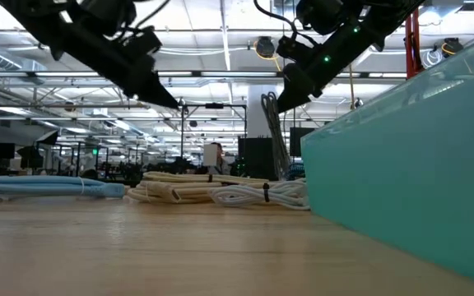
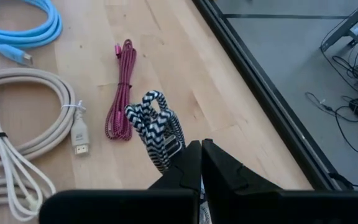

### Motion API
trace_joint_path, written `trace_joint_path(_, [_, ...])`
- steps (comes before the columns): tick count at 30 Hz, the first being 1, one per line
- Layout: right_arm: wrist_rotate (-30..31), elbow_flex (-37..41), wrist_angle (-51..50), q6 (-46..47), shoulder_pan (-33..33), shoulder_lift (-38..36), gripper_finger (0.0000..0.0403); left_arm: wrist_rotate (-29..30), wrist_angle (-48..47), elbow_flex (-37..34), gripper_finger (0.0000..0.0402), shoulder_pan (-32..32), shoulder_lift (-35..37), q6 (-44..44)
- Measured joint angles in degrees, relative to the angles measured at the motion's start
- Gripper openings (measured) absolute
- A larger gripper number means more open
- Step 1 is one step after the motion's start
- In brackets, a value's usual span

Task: Pick & Place USB Port
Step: Put the black charger cable into the orange bin

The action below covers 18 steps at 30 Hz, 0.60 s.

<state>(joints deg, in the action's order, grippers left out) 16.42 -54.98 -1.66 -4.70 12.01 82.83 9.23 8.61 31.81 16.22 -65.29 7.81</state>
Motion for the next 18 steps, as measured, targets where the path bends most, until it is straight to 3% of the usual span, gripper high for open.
trace_joint_path(4, [0.01,0.0,0.31,-0.46,0.02,0.0,0.0,-7.01,6.54,0.0,0.0024,-0.73,-8.13,7.67])
trace_joint_path(11, [0.0,0.0,1.23,-0.33,0.04,-0.04,0.0,-7.69,27.46,1.02,0.0032,-4.4,-20.48,15.67])
trace_joint_path(18, [-0.19,-0.14,2.51,0.34,-0.13,-0.31,0.0,-2.66,25.94,5.58,0.0109,-6.78,-22.99,14.07])
